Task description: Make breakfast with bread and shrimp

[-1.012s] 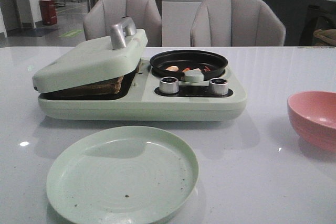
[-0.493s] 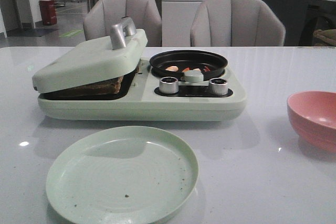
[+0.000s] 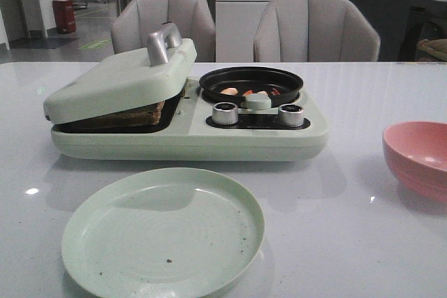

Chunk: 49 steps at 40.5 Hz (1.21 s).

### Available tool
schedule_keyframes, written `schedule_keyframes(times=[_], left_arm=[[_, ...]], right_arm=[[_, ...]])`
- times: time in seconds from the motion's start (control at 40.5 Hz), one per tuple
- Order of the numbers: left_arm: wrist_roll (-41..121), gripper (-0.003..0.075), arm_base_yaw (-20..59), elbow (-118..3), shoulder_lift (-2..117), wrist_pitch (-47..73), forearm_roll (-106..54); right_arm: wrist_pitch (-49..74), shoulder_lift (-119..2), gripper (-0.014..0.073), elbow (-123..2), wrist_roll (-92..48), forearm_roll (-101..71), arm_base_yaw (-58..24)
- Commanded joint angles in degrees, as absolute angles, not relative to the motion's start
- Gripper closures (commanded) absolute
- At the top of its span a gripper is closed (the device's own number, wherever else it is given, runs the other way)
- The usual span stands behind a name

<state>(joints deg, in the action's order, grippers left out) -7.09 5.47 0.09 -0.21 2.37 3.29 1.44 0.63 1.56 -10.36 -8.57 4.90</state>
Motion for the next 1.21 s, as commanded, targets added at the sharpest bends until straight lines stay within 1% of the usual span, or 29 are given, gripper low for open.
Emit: schedule_keyframes(times=[0.0,0.099,0.148,0.247,0.345,0.395,0.567,0.962,1.184], left_arm=[[-7.56,0.0619,5.30,1.89,-1.23,-2.54,2.96],[-7.56,0.0619,5.30,1.89,-1.23,-2.54,2.96],[-7.56,0.0619,5.30,1.89,-1.23,-2.54,2.96],[-7.56,0.0619,5.30,1.89,-1.23,-2.54,2.96],[-7.56,0.0619,5.30,1.89,-1.23,-2.54,2.96],[-7.56,0.0619,5.30,1.89,-1.23,-2.54,2.96],[-7.56,0.0619,5.30,1.89,-1.23,-2.54,2.96],[-7.56,0.0619,5.30,1.89,-1.23,-2.54,2.96],[-7.56,0.0619,5.30,1.89,-1.23,-2.54,2.96]], right_arm=[[-5.35,1.74,0.0578,0.61,-2.67,0.00,5.27],[-6.38,1.74,0.0578,0.61,8.83,8.73,5.01],[-6.30,1.79,0.0578,0.61,10.10,9.63,5.01],[-6.28,1.79,0.0578,0.61,8.51,6.29,5.01],[-6.28,1.79,0.0578,0.61,1.21,-3.28,5.01],[-6.38,1.79,0.0578,0.61,-1.95,-5.03,5.01],[-6.44,1.79,0.0578,0.61,-2.38,-4.74,4.49],[-6.77,1.79,0.0578,0.61,-2.32,-3.16,-0.20],[-6.53,1.79,0.0578,0.61,-1.43,-1.29,-0.59]])
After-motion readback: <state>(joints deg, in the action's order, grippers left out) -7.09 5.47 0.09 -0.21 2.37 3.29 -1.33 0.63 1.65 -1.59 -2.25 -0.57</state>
